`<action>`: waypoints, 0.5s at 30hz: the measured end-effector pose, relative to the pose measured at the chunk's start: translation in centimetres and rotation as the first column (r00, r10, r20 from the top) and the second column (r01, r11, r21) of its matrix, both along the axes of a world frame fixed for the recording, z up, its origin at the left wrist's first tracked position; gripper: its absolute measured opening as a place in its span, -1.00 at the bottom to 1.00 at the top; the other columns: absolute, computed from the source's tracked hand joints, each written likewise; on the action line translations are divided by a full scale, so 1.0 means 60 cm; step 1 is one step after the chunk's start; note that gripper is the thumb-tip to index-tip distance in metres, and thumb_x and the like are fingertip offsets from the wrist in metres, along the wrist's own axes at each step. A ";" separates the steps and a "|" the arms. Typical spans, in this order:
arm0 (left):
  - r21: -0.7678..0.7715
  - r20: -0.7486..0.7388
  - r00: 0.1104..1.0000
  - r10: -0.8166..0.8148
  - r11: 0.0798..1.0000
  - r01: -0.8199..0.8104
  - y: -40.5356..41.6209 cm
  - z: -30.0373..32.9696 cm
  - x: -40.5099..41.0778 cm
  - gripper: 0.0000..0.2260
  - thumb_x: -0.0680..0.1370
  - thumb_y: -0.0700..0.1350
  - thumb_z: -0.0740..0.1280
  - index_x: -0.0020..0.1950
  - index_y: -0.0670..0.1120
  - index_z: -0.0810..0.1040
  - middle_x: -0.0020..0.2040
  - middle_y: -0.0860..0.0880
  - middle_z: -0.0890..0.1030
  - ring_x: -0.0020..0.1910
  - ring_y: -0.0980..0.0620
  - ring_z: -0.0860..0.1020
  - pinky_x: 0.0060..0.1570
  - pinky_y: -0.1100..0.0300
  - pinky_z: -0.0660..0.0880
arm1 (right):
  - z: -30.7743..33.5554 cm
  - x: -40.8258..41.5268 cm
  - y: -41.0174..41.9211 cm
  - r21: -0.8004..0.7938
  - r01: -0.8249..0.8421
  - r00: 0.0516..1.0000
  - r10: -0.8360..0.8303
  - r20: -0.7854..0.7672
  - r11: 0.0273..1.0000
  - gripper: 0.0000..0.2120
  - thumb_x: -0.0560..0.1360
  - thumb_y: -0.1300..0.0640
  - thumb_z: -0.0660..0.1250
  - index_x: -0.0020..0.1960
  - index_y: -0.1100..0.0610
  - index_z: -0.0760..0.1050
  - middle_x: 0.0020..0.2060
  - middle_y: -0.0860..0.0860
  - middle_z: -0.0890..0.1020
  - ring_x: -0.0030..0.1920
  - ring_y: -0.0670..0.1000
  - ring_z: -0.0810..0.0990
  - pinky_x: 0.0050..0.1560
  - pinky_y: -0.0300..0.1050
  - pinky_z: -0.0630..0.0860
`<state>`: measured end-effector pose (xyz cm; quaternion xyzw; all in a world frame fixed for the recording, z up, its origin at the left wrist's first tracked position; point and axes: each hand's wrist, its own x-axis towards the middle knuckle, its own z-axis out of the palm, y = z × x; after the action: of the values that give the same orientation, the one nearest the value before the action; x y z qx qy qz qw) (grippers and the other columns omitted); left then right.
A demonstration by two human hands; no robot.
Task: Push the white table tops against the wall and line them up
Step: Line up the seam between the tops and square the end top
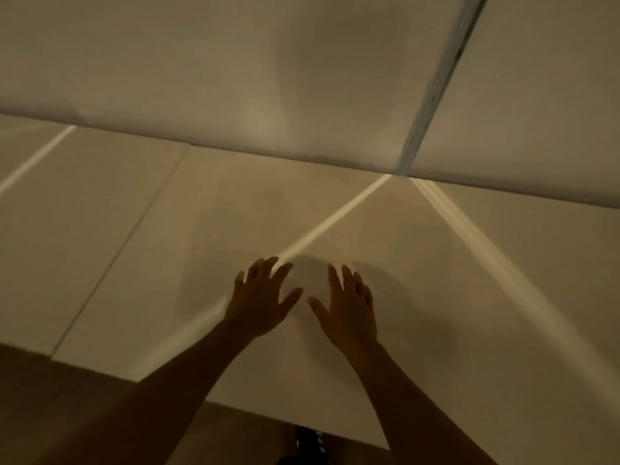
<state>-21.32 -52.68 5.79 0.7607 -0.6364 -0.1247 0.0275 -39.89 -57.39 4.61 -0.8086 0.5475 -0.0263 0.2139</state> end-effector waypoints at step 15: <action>0.034 -0.080 0.990 0.119 0.993 -0.116 0.327 -0.014 0.272 -0.46 0.66 0.04 0.24 0.62 0.00 0.20 0.63 -0.10 0.19 0.60 -0.13 0.13 0.55 -0.12 0.17 | 0.013 0.326 0.268 0.007 -0.373 0.927 0.372 0.049 0.928 -0.20 0.56 -0.35 0.15 0.62 -0.03 -0.08 0.62 0.09 0.02 0.61 0.15 -0.02 0.57 0.11 0.07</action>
<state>-4.97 -33.08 4.92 0.7914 -0.5870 -0.1632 0.0498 -20.34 -41.30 5.42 -0.8951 0.3793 0.0002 0.2343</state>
